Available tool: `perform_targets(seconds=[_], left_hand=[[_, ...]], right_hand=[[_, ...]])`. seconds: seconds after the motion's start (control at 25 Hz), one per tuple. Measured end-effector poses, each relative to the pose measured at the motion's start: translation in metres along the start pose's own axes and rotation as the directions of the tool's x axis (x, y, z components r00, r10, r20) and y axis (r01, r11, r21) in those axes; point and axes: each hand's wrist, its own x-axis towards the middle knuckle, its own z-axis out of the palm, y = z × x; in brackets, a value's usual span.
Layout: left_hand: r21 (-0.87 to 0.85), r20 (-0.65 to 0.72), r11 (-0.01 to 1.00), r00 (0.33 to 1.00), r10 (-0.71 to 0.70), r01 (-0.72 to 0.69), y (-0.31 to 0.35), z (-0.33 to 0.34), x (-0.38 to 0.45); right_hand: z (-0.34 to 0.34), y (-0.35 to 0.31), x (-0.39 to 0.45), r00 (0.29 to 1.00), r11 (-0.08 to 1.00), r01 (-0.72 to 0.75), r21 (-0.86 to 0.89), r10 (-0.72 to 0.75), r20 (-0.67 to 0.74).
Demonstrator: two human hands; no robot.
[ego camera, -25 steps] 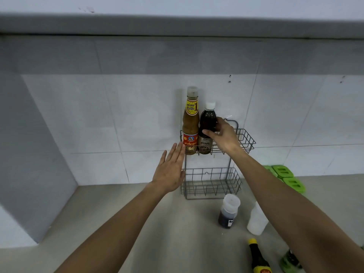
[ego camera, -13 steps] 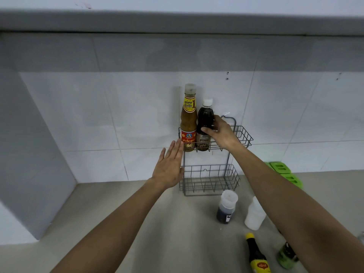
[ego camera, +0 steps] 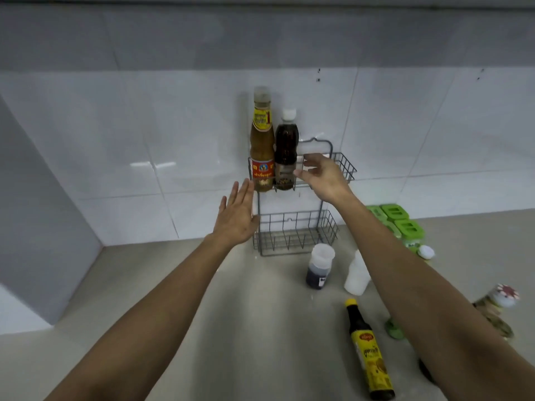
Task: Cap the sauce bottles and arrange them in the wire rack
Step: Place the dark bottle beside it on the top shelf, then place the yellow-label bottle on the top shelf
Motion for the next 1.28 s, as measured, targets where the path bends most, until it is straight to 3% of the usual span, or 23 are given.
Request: perform_targets(seconds=[0.12,0.28,0.48,0.72,0.88,1.04,1.28], left_hand=[[-0.296,0.017,0.954,0.999,-0.048,0.051,0.007,0.036,-0.029],[-0.613,0.212,0.764,0.973,-0.089,0.203,0.036,0.099,-0.083],[-0.604,0.479,0.707,0.877,-0.048,0.369,0.077,0.172,-0.126],[-0.612,0.582,0.613,0.809,-0.078,0.500,0.119,0.209,-0.115],[-0.613,0.608,0.578,0.789,-0.091,0.539,0.141,0.224,-0.102],[-0.639,0.629,0.525,0.775,-0.065,0.563,0.149,0.237,-0.111],[-0.747,0.623,0.258,0.781,-0.048,0.613,0.132,0.215,-0.112]], right_hand=[[-0.009,0.036,-0.055,0.999,0.999,-0.015,0.049,0.017,-0.044],[-0.008,0.105,-0.137,0.975,0.979,-0.204,0.007,0.204,-0.090],[0.002,0.174,-0.218,0.850,0.824,-0.526,-0.211,0.500,-0.166],[-0.005,0.192,-0.275,0.719,0.684,-0.691,-0.233,0.684,-0.122],[-0.003,0.191,-0.296,0.722,0.700,-0.680,-0.218,0.691,-0.035],[0.008,0.192,-0.300,0.748,0.722,-0.658,-0.216,0.659,-0.079],[0.029,0.184,-0.297,0.790,0.786,-0.610,-0.098,0.595,-0.146]])
